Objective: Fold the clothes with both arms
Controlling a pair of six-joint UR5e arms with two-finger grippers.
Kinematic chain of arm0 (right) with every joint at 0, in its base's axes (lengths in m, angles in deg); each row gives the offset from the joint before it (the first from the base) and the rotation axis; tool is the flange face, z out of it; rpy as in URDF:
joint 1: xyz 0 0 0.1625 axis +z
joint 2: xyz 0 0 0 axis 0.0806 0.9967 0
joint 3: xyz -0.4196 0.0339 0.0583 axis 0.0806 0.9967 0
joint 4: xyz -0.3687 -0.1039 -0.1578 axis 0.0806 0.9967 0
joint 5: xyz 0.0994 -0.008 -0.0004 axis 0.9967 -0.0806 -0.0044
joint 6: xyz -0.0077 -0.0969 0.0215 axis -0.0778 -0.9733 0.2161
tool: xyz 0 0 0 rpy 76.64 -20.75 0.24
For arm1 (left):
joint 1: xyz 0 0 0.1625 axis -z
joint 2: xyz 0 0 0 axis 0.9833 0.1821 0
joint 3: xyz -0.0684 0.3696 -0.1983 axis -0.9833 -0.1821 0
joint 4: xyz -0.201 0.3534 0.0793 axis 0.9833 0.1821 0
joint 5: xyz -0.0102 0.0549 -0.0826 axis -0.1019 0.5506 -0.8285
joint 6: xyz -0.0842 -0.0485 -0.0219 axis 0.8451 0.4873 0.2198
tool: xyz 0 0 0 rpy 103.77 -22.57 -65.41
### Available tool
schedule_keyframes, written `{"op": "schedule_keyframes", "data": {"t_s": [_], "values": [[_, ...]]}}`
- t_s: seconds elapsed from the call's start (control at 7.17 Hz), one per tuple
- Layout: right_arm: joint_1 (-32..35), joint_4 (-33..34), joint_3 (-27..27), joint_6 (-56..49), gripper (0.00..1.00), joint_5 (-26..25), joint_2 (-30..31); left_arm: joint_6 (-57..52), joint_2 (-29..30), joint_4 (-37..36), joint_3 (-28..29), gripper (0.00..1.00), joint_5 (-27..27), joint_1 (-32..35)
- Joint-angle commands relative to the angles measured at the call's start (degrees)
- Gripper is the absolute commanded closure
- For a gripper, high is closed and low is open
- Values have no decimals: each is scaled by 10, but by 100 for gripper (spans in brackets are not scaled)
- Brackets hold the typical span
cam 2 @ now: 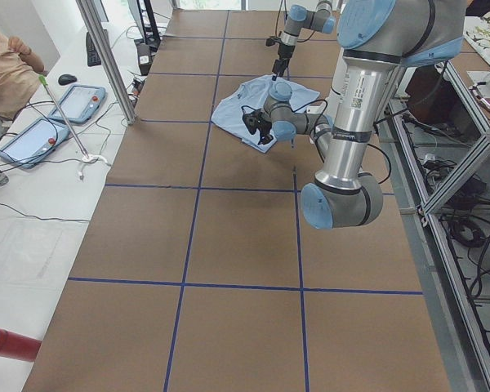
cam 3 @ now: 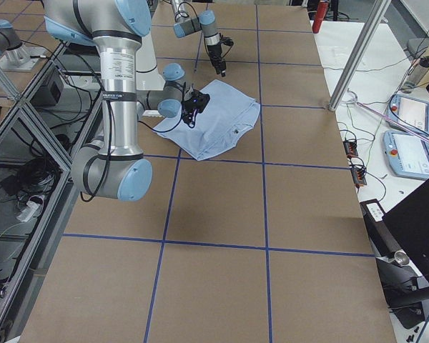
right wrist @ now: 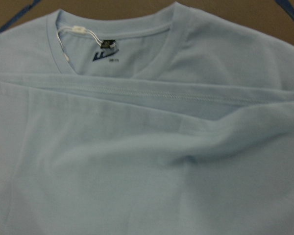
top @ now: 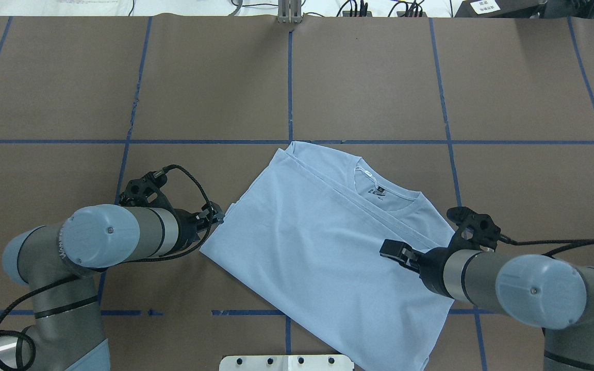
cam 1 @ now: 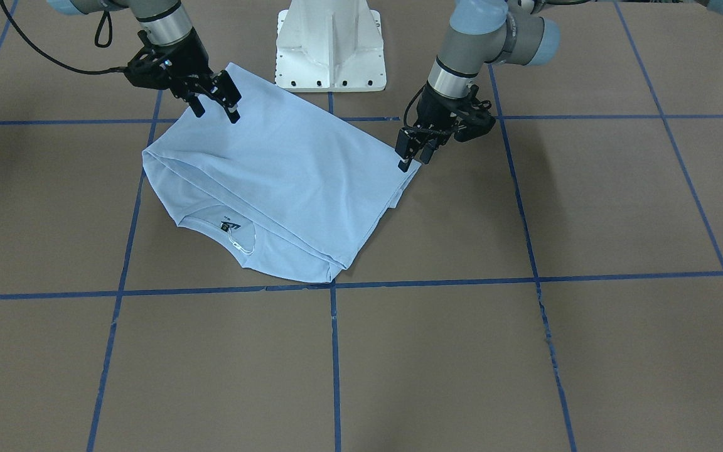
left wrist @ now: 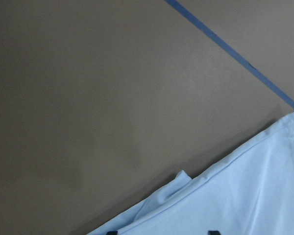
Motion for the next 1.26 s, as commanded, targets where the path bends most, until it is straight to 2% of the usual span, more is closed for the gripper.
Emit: {"op": "schedule_keyframes", "data": {"t_s": [0.0,0.98,1.12], "values": [[32,-3,18,-11,0,29,-17,9,-2,-15,0,32,2,-8],[33,-3,17,-10,0,27,-26,13,4,-15,31,37,0,-34],[33,-3,18,-10,0,27,-26,13,6,-15,32,50,1,-34]]}}
